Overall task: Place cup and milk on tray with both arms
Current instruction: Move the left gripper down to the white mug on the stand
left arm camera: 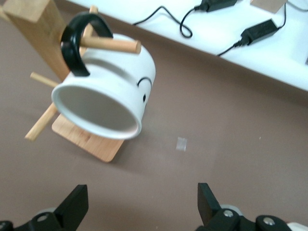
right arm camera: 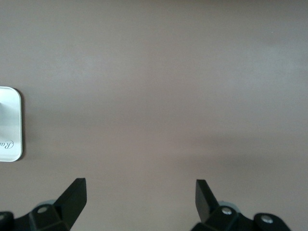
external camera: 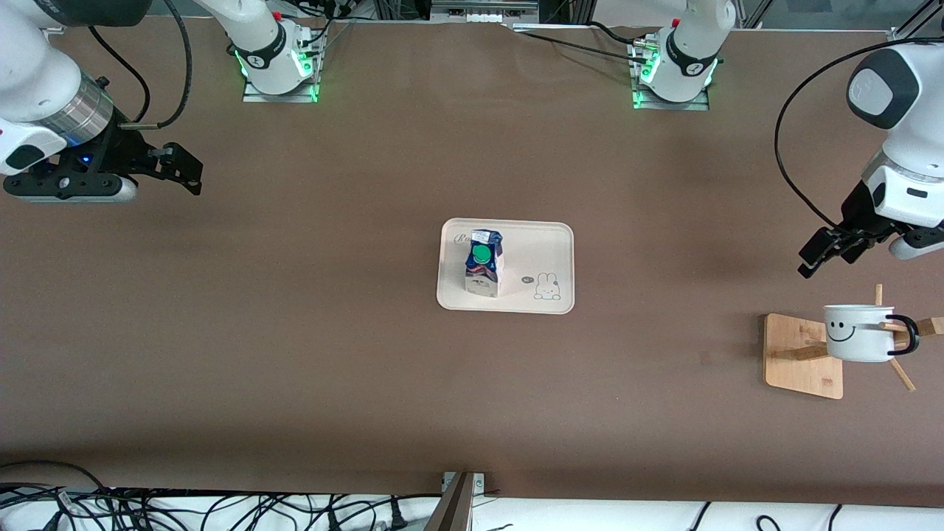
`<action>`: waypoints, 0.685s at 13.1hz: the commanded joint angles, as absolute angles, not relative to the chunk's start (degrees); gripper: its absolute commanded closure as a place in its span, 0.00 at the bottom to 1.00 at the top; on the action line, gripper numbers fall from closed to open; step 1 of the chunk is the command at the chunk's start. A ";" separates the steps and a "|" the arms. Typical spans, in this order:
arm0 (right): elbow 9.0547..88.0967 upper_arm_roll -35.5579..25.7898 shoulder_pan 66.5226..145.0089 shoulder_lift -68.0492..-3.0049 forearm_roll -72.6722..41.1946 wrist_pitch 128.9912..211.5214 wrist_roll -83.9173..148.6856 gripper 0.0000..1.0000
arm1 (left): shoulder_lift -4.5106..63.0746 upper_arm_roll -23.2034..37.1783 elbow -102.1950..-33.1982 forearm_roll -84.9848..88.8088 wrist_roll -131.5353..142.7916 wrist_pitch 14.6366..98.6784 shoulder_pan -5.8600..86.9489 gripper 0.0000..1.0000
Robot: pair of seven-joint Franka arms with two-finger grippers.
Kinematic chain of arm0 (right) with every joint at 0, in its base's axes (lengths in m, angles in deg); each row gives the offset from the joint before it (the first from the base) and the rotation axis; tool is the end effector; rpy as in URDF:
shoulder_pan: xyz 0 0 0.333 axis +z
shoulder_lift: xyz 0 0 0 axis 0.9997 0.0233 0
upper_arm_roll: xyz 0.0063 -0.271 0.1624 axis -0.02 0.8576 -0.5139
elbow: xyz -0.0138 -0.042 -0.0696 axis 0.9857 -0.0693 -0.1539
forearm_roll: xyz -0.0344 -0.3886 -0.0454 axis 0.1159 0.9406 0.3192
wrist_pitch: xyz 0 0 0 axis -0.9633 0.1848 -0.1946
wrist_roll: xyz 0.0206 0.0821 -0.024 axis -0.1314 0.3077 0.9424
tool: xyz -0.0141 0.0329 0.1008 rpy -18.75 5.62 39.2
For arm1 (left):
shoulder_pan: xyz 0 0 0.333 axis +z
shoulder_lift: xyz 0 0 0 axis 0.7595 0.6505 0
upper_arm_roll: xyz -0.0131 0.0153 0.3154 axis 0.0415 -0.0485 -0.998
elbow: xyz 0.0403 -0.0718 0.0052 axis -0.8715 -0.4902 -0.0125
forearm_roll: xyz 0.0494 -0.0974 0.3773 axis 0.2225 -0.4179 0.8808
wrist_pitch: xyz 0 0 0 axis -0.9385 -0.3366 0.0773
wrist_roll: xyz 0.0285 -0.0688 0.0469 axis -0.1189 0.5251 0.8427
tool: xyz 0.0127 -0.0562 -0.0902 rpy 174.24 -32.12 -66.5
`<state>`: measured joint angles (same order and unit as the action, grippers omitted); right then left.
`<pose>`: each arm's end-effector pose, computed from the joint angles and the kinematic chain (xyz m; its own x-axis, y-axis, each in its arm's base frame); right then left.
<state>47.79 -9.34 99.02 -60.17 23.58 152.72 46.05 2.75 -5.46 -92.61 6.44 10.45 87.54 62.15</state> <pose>0.5504 0.0867 0.5810 0.9996 0.0184 0.0223 0.0176 -0.9991 0.0380 0.5630 0.0697 0.4454 0.8466 0.3640 0.3882 0.3353 -0.9313 0.1420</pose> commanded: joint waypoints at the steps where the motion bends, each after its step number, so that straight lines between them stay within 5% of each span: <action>1: 46.76 -9.45 98.60 -60.05 22.43 152.19 46.21 0.00 | 7.34 -5.27 -90.17 4.23 10.34 92.94 62.16 0.00; 9: 46.76 -9.45 98.60 -60.05 22.43 152.19 46.21 0.00 | 14.55 -5.19 -82.25 3.35 7.62 93.13 62.08 0.00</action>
<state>47.75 -9.32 99.02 -60.17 23.56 152.72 46.06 12.89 -5.29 -84.55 5.15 9.98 93.15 62.13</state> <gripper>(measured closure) 0.000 0.000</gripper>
